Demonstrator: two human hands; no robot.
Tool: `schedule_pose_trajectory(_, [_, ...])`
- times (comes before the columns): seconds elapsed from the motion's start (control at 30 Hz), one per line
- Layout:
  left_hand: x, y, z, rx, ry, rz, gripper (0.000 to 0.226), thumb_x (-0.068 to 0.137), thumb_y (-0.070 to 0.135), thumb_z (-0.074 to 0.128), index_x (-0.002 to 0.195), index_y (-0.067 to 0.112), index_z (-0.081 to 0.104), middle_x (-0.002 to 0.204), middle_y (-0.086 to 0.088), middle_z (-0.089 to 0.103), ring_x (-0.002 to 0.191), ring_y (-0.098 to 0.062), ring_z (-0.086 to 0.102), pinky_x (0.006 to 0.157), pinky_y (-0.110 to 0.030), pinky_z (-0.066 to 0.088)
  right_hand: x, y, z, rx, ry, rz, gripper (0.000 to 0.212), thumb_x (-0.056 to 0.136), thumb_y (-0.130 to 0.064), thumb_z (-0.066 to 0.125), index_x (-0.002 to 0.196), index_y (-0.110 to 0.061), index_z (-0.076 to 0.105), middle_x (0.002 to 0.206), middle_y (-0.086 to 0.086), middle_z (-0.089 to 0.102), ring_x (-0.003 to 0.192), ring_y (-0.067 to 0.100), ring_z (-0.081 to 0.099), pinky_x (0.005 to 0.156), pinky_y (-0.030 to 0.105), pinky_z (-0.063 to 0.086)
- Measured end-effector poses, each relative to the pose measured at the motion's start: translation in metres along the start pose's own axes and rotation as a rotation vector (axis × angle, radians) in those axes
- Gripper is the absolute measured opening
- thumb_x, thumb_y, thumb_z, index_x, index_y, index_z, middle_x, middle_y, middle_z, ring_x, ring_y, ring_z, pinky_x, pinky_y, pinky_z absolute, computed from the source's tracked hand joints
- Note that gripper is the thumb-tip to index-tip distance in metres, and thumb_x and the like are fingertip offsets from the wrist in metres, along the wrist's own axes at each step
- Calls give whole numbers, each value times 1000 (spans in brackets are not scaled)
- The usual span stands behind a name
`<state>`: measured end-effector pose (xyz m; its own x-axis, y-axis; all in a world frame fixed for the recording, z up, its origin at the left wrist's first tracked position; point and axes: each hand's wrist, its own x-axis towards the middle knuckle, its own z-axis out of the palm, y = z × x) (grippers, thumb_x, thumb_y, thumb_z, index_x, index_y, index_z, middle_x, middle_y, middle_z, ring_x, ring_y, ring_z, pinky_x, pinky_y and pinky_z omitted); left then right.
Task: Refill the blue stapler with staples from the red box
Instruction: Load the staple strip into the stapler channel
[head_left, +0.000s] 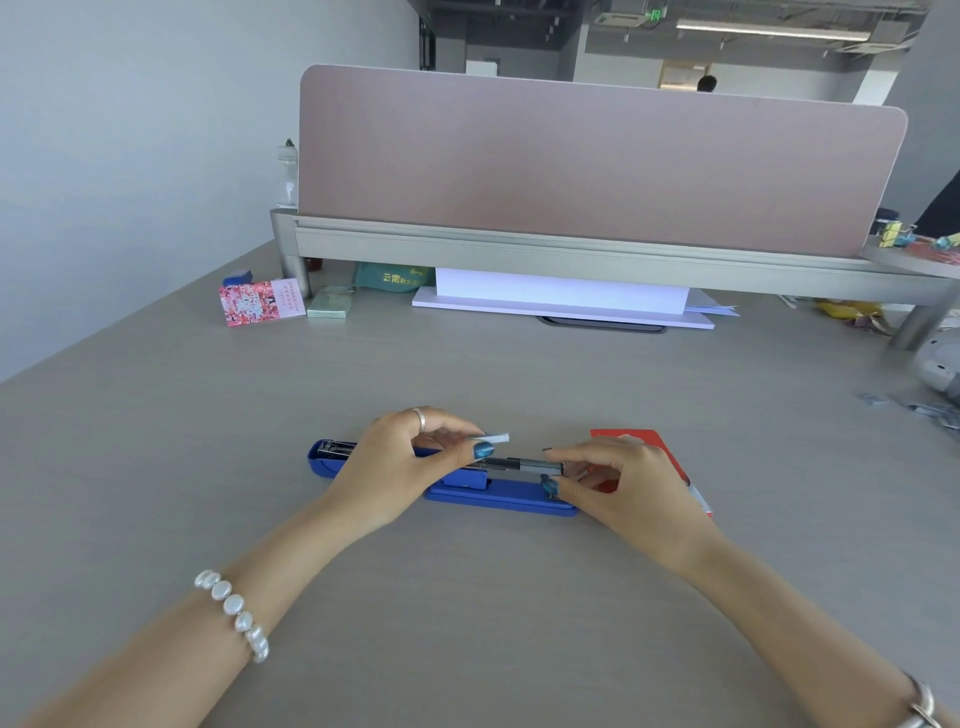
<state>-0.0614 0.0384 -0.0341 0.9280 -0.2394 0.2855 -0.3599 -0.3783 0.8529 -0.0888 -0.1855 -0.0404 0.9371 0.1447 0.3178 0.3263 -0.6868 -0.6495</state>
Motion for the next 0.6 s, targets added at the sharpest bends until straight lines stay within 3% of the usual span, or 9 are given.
schedule_pose_trajectory(0.13, [2,1,2,40,2,18,7,83,30,63,80,33,68,80,11,70,74,4,62,65,-6,42,-1,0,-7,18,34,-43,35,72,-15,74,102,-29,68,85,-17,67,82,0,60,72,10,49])
schedule_pose_trajectory(0.23, [6,1,3,96,-12,2,14,83,41,57,78,33,68,86,4,69,77,-7,64,69,-27,48,4,-10,-9,26,73,-151,39,71,-12,74,105,-28,66,89,-14,67,81,-6,57,73,5,43])
schedule_pose_trajectory(0.27, [8,1,3,109,-24,6,18,84,41,55,79,32,69,89,3,66,78,-7,64,72,-28,48,6,-15,-7,14,65,-194,39,72,-11,74,106,-27,66,88,-15,65,82,-9,55,72,3,41])
schedule_pose_trajectory(0.33, [10,3,4,129,-59,19,22,86,38,54,81,26,72,95,6,60,80,2,61,70,-13,43,11,-22,-3,-44,33,-264,37,73,-12,73,106,-26,66,86,-19,61,82,-15,52,71,0,39])
schedule_pose_trajectory(0.43, [11,4,6,128,-102,6,24,89,34,52,79,24,72,104,11,55,87,8,56,71,-1,36,16,-22,4,-69,11,-333,31,76,-12,71,104,-24,67,85,-7,67,75,-7,55,69,10,46])
schedule_pose_trajectory(0.53, [13,4,7,92,-113,-18,28,90,35,50,77,24,72,107,9,55,96,-2,57,77,-15,37,19,-20,6,-75,43,-365,27,77,-12,70,102,-20,68,86,2,70,72,6,59,70,22,51])
schedule_pose_trajectory(0.6, [14,5,6,77,-124,-31,29,91,34,49,75,24,72,108,8,54,95,-4,57,74,-17,36,20,-19,8,-77,60,-369,25,78,-12,69,102,-20,68,87,2,69,69,8,60,68,25,53])
